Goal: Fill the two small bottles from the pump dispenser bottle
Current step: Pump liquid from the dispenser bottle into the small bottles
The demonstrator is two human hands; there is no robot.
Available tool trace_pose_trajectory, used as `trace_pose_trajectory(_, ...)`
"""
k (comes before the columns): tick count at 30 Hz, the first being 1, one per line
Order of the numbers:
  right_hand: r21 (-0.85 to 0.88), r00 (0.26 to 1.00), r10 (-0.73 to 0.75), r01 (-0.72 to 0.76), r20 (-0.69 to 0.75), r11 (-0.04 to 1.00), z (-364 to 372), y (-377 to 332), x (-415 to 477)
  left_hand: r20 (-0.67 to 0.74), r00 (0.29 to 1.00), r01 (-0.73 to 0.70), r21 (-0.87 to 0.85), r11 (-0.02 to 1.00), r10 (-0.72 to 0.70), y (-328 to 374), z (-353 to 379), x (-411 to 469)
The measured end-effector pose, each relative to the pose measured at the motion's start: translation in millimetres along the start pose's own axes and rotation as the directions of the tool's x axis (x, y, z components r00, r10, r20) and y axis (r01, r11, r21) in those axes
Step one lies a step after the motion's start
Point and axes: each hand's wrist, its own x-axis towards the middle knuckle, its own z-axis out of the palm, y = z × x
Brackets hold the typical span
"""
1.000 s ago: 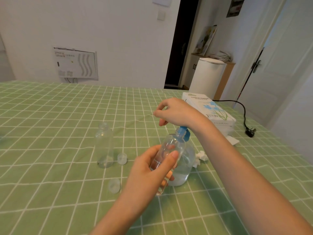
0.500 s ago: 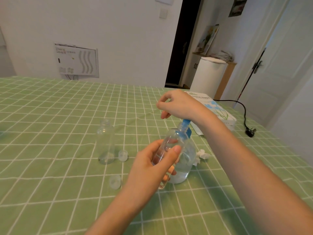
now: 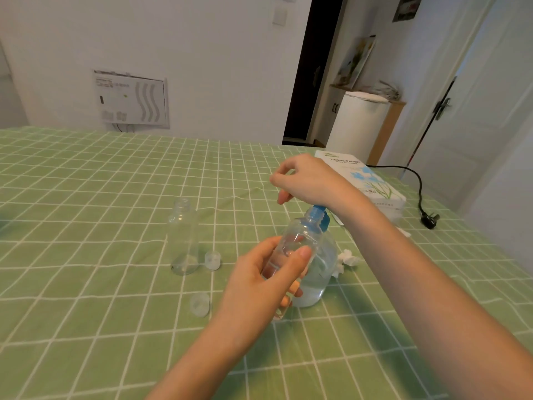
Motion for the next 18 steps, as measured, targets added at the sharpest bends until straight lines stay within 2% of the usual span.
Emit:
trace_pose_trajectory(9,-0.032,0.999,0.018,-0.017,0.028,0.999,-8,-7,4,0.015,0.999,-0.034,-0.013,0.999,0.034,6,0,0)
trace_pose_trajectory(18,-0.073,0.998,0.034,-0.030,0.048,0.997,3,-1,2,0.009,1.000,-0.004,-0.010,1.000,0.004,3,-1,0)
